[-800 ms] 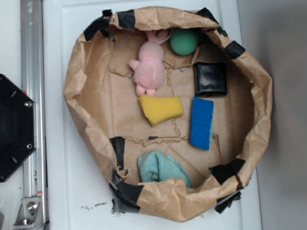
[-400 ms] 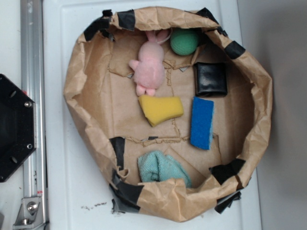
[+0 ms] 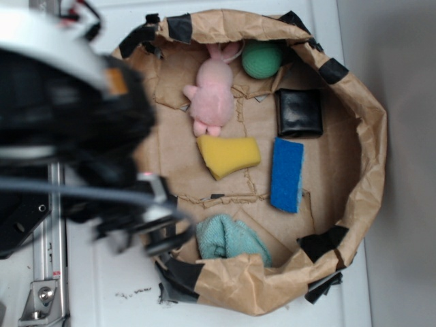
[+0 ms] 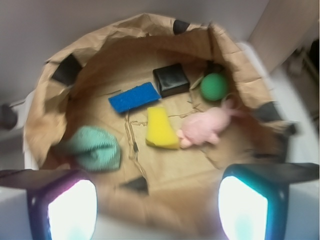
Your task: Grab the blue sponge.
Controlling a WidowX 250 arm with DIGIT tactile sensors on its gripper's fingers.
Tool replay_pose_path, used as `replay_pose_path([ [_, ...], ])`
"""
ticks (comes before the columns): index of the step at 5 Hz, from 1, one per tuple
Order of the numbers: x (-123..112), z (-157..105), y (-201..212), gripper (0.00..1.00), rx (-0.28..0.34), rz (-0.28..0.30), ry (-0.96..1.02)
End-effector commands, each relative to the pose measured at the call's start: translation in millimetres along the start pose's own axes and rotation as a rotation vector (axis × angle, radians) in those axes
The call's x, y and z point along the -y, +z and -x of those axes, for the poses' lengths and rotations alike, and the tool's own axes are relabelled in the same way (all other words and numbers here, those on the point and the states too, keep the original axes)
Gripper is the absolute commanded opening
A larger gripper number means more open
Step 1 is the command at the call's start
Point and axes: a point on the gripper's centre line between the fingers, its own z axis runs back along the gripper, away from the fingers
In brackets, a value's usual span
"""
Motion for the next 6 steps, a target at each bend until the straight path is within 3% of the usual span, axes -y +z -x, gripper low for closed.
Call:
replay_pose_path([
  [1, 6, -57, -58, 1.00, -0.026, 0.165, 0.227],
  [2, 4, -74, -85, 1.00, -0.039, 0.162, 0.233],
  [4, 31, -88, -133, 1.00, -0.099, 0.147, 0.233],
  [5, 43, -77, -149, 1.00, -0.170, 0.178, 0.173],
  [6, 54, -63, -145, 1.00, -0.189, 0.178, 0.118],
])
